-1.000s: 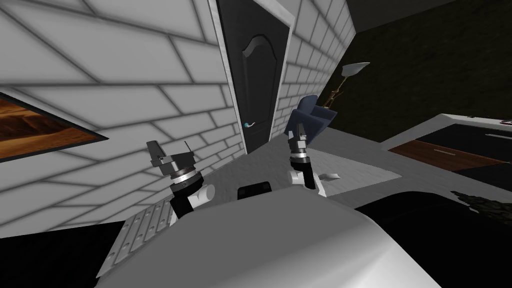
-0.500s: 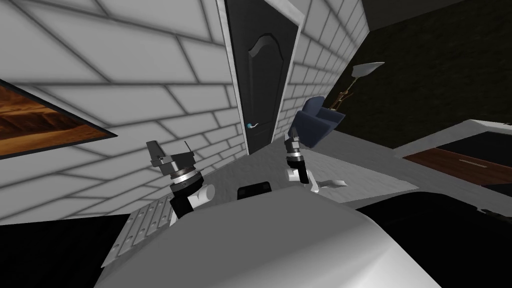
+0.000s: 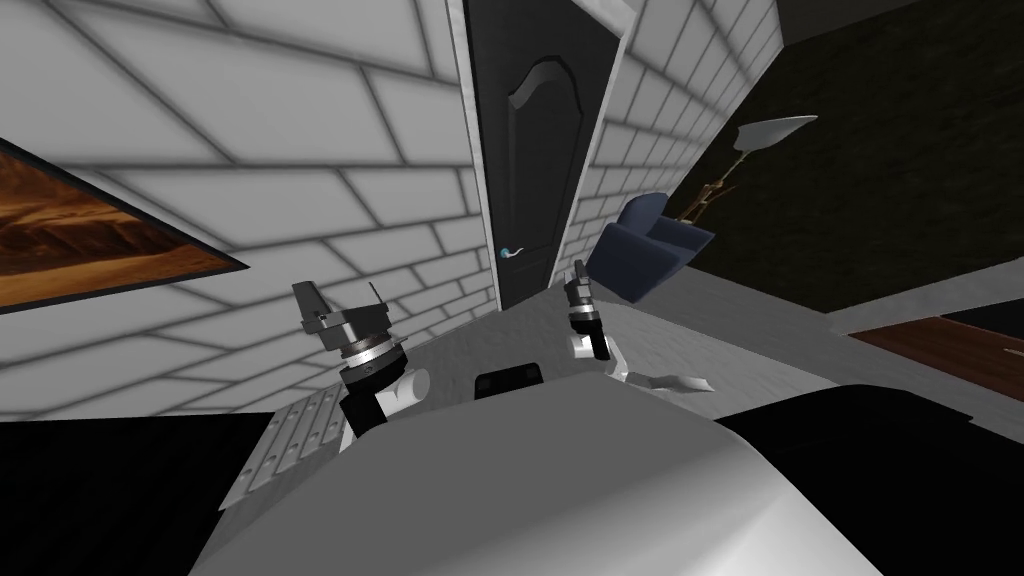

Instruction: Pull the door open

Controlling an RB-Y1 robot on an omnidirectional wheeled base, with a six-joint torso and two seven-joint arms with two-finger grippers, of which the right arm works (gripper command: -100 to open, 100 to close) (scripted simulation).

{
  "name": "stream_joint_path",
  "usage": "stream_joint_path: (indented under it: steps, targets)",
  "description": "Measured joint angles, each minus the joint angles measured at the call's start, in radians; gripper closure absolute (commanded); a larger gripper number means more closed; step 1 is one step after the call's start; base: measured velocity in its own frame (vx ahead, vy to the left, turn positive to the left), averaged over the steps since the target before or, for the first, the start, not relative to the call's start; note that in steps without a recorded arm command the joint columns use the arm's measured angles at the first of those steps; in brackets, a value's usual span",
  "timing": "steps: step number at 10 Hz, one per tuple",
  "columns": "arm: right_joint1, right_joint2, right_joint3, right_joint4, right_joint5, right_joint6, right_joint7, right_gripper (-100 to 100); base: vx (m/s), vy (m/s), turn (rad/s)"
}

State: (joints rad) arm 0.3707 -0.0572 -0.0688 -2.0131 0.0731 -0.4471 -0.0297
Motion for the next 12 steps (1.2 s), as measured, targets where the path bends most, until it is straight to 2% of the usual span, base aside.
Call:
stream_joint_path:
  steps: [1,3,6,8,11,12]
  targets:
    - [-0.01,-0.002,-0.002,0.018,-0.001,0.0,0.0,-100,0.043,-0.019,0.079]
    - [-0.044,-0.006,-0.002,0.085,-0.005,-0.012,0.005,-100,0.065,-0.034,0.126]
    - [-0.063,-0.022,-0.009,0.149,-0.015,-0.028,0.0,-100,0.045,-0.023,0.08]
    - [-0.098,-0.034,-0.016,0.213,-0.024,-0.04,-0.002,-100,0.06,-0.035,0.119]
    - [-0.127,-0.039,-0.017,0.28,-0.029,-0.046,0.0,-100,0.048,-0.03,0.102]
    - [-0.139,-0.047,-0.02,0.307,-0.033,-0.054,-0.001,-100,0.034,-0.031,0.055]
